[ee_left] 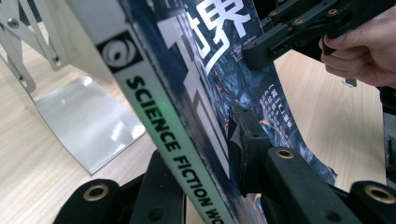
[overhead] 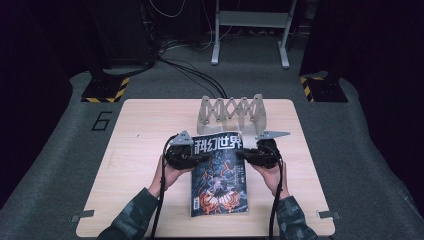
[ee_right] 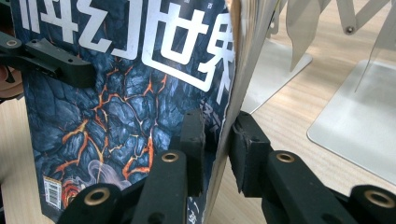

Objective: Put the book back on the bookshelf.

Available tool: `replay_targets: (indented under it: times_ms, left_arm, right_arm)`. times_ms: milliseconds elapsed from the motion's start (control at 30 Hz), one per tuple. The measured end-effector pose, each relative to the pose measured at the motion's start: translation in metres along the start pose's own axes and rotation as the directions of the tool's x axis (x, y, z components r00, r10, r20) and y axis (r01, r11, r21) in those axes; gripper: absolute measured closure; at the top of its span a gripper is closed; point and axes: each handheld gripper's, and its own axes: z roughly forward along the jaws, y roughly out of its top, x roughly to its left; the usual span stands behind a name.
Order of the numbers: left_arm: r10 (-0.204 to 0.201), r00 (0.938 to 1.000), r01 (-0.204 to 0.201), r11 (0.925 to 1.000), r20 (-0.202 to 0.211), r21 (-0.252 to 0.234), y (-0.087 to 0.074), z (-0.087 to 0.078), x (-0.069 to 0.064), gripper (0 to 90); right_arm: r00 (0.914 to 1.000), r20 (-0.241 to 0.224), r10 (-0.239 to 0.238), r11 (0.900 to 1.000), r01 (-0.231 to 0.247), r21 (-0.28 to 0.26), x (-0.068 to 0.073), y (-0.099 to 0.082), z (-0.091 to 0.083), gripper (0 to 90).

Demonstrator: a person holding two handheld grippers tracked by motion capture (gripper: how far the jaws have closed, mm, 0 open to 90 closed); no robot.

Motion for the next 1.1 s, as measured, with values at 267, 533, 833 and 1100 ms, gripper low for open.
replay_targets:
  times_ms: [267,533,833,1100]
  left_arm:
    - [0.007,0.9996,-0.006,0.9998,0.026,-0.016,0.002,-0.005,0.002,76.0]
    - [0.046,0.9987,-0.046,0.9986,0.021,-0.025,0.007,-0.009,0.000,76.0]
    - [0.098,0.9952,-0.098,0.9943,-0.003,-0.041,0.013,-0.012,-0.005,76.2]
    - [0.161,0.9863,-0.163,0.9853,-0.035,-0.051,0.021,-0.018,-0.011,76.8]
  right_arm:
    - [0.9991,0.017,-0.039,0.9991,0.039,-0.014,0.006,0.008,-0.006,77.5]
    - [0.9967,0.037,-0.072,0.9964,0.074,-0.042,0.010,0.013,-0.011,78.7]
    - [0.9935,0.059,-0.097,0.9916,0.102,-0.080,0.014,0.017,-0.016,79.4]
    - [0.9895,0.073,-0.125,0.9830,0.133,-0.126,0.018,0.023,-0.024,80.5]
